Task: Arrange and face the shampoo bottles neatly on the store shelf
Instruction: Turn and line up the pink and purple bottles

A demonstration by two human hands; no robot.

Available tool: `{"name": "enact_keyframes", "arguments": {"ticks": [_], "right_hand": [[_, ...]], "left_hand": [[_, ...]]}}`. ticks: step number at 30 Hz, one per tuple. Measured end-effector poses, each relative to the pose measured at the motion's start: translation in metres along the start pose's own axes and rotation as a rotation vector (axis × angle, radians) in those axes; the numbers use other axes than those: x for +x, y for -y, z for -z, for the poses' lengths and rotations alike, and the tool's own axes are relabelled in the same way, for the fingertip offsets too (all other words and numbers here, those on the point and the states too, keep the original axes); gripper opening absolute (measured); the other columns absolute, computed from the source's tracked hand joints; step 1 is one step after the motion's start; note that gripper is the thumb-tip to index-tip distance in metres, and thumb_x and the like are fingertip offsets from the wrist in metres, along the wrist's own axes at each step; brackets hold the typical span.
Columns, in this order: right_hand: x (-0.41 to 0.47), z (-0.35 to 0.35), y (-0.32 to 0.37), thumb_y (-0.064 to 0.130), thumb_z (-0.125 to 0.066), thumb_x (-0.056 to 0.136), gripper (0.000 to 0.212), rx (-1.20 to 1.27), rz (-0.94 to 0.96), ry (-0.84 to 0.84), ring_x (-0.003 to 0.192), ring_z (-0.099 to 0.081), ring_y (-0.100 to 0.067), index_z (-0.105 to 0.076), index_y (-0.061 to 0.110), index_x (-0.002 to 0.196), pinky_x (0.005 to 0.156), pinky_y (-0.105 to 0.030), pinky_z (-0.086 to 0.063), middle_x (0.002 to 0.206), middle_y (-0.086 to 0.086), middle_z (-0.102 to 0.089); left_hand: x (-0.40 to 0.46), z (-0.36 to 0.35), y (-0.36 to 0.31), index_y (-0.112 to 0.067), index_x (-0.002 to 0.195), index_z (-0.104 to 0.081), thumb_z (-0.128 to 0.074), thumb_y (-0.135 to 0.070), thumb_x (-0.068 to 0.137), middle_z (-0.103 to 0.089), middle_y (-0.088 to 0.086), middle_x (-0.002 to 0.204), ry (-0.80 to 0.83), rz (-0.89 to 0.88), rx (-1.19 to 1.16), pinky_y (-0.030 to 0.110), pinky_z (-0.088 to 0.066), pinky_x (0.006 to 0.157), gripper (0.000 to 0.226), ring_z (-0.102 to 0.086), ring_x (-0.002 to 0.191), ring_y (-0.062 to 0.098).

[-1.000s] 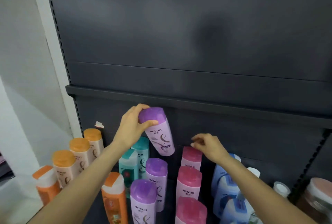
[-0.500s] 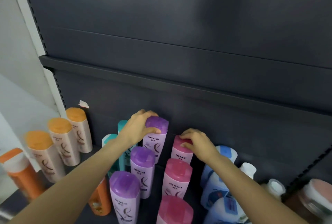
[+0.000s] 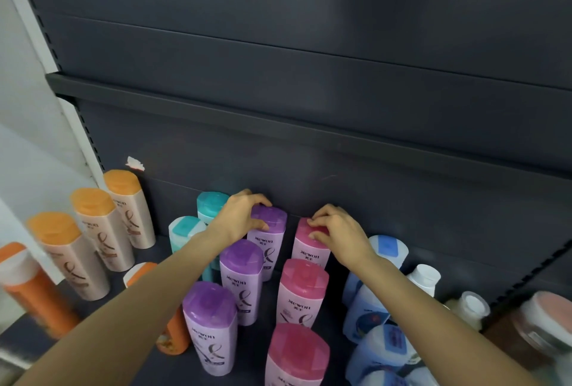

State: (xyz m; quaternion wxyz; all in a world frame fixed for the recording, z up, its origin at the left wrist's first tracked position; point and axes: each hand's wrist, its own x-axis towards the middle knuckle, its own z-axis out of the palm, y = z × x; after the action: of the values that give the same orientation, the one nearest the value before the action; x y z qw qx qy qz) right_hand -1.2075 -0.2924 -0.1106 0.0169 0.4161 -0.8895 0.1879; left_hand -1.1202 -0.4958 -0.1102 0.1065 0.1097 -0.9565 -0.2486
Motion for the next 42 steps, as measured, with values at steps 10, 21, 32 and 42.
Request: {"name": "enact_keyframes", "arguments": {"ticks": [10,21,32,42], "right_hand": [[-0.001,-0.002,0.003,0.022,-0.064,0.088,0.034,0.016,-0.041,-0.007,0.113,-0.049,-0.014,-0.064,0.015,0.121,0.092,-0.026,-0.042,0.119,0.003,-0.057],[-0.020,0.013,0.026,0.025,-0.057,0.093,0.038,0.080,-0.042,0.024,0.125,-0.045,-0.019,-0.057,0.015,0.130,0.104,-0.023,-0.033,0.134,-0.002,-0.050],[-0.063,0.002,0.053,0.034,-0.070,0.084,0.046,0.150,-0.169,0.119,0.120,-0.053,-0.019,-0.061,0.016,0.125,0.101,-0.027,-0.039,0.125,-0.004,-0.060],[-0.070,0.002,0.068,0.029,-0.069,0.085,0.043,0.122,-0.256,0.106,0.120,-0.054,-0.019,-0.061,0.017,0.126,0.101,-0.027,-0.040,0.128,-0.004,-0.061]], "left_hand": [[-0.003,-0.001,0.005,-0.018,0.128,-0.057,-0.069,-0.008,0.082,-0.048,0.013,0.120,0.051,0.021,0.069,0.022,-0.035,0.097,0.048,-0.052,0.109,0.027],[-0.038,0.025,-0.008,-0.019,0.119,-0.064,-0.064,-0.028,0.087,-0.050,0.005,0.123,-0.023,-0.089,0.079,0.025,-0.036,0.101,0.033,-0.048,0.117,0.020],[-0.064,0.034,0.008,-0.021,0.128,-0.055,-0.076,-0.040,0.074,-0.055,0.004,0.125,0.279,-0.093,0.138,0.033,-0.040,0.100,0.061,-0.049,0.116,0.021],[-0.061,0.029,0.010,-0.015,0.127,-0.053,-0.075,-0.025,0.078,-0.055,0.009,0.119,0.303,-0.095,0.218,0.029,-0.041,0.086,0.055,-0.052,0.106,0.023]]}}
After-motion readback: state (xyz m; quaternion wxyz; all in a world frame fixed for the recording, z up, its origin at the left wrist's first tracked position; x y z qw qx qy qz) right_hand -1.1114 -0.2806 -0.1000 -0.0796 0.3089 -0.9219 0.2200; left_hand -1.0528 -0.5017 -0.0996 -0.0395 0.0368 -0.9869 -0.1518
